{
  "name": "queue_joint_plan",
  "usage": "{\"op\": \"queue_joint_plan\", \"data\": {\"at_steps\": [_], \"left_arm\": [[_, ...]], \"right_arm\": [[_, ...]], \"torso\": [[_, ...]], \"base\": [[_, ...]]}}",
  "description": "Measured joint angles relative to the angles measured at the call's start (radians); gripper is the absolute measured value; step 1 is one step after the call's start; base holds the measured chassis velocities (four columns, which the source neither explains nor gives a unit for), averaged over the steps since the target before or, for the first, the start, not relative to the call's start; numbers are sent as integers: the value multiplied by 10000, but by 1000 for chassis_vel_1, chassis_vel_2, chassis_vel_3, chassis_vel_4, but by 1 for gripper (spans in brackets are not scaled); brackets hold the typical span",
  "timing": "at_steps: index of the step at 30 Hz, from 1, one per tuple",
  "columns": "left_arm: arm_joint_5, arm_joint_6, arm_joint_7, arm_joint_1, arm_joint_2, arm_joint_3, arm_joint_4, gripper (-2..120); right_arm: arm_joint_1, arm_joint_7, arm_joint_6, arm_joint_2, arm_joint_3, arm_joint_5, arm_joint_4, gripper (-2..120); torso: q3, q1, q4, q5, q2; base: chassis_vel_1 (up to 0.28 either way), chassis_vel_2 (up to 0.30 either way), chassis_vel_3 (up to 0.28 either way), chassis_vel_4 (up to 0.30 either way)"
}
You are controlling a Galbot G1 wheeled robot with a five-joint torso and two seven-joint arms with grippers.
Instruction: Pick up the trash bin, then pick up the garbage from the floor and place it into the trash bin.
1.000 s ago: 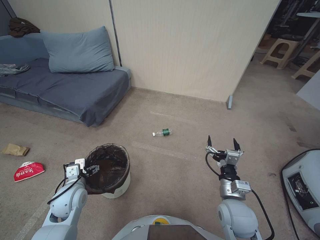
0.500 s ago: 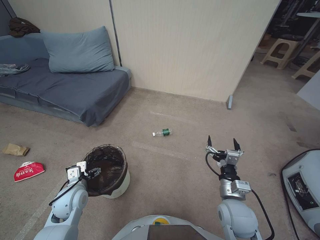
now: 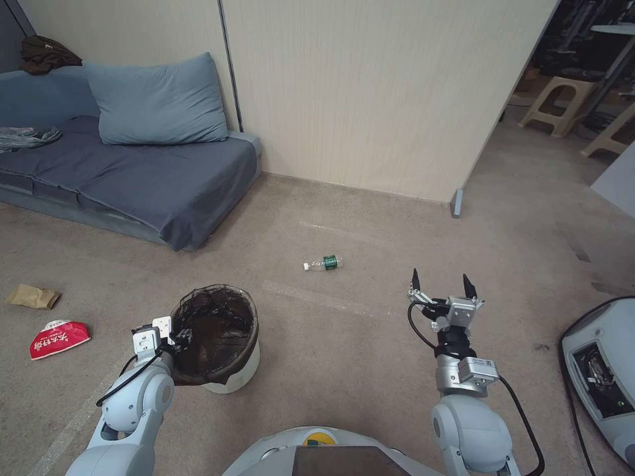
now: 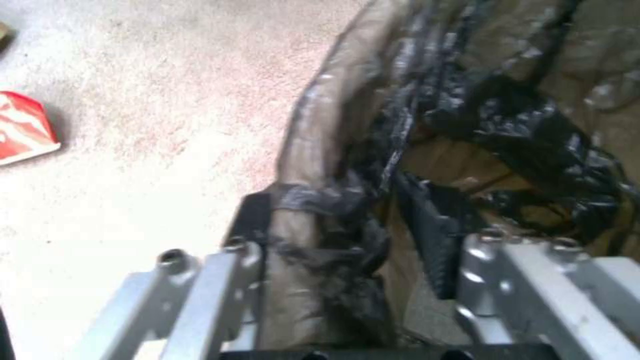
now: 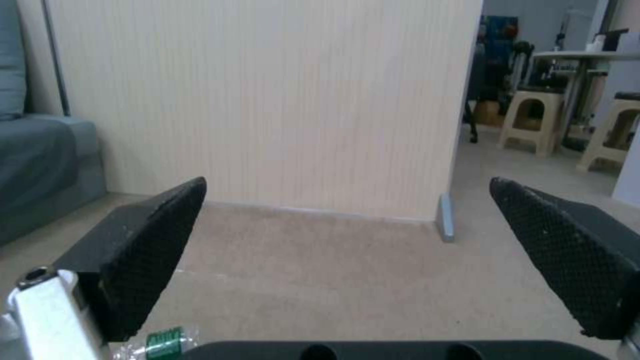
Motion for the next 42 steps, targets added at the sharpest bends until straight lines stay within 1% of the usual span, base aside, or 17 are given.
{"op": "queue_joint_plan", "data": {"at_steps": [1,3,5,7,9,14,17,21,24,25,29,30,31,34,38,40,42], "left_arm": [[0,0,0,0,0,0,0,38],[41,13,54,-44,20,20,-49,25],[46,23,59,-57,24,21,-89,25],[76,48,76,-60,45,27,-178,15],[86,54,83,-64,55,26,-243,15],[178,49,62,-72,82,-41,-526,5],[190,48,48,-71,83,-76,-693,5],[153,51,29,-60,91,-122,-1229,5],[117,49,5,-123,173,-145,-2164,3],[117,49,5,-123,173,-145,-2164,3],[261,42,3,-296,301,-157,-3095,3],[393,43,88,-331,353,-157,-3367,3],[393,43,88,-331,353,-157,-3367,3],[1693,-246,804,-320,461,-185,-3866,3],[2113,-601,1051,-256,511,-185,-4046,3],[2408,-997,1471,-167,577,-213,-4180,3],[2529,-1143,1640,-139,614,-226,-4214,3]], "right_arm": [[0,0,0,0,0,0,0,100],[0,0,0,0,0,0,1,100],[0,0,0,0,0,0,0,100],[0,0,0,0,0,0,0,100],[0,-1,0,0,0,0,1,100],[0,0,0,0,0,0,1,100],[0,0,0,0,0,0,0,100],[0,0,0,0,0,0,0,100],[0,-2,0,0,0,0,1,100],[0,-2,0,0,0,0,1,100],[0,1,0,0,0,0,0,100],[0,0,0,0,0,0,0,100],[0,0,0,0,0,0,0,100],[0,0,0,0,0,0,1,100],[0,0,0,0,0,0,0,100],[0,0,0,0,0,0,1,100],[0,1,0,0,0,0,1,100]], "torso": [[0,0,0,0,0],[1,0,-6,-11,0],[1,0,-6,-10,0],[1,0,-3,-7,0],[1,0,-4,-10,0],[2,0,-6,-8,0],[2,0,-5,-9,-1],[2,0,0,-6,-1],[2,0,-3,-5,-1],[2,0,-3,-5,-1],[1,0,-5,-1,-1],[1,0,-4,-2,-1],[1,0,-4,-2,-1],[1,0,-3,-2,-1],[1,0,-1,-2,-1],[1,0,-2,-3,-1],[0,0,-3,-3,-1]], "base": [[0,0,0,0],[0,0,0,0],[0,0,0,0],[0,0,0,0],[0,0,0,0],[0,0,0,0],[0,0,0,0],[0,0,0,0],[0,0,0,0],[0,0,0,0],[0,0,0,0],[0,0,0,0],[0,0,0,0],[0,0,0,0],[0,0,0,0],[0,0,0,0],[0,0,0,0]]}}
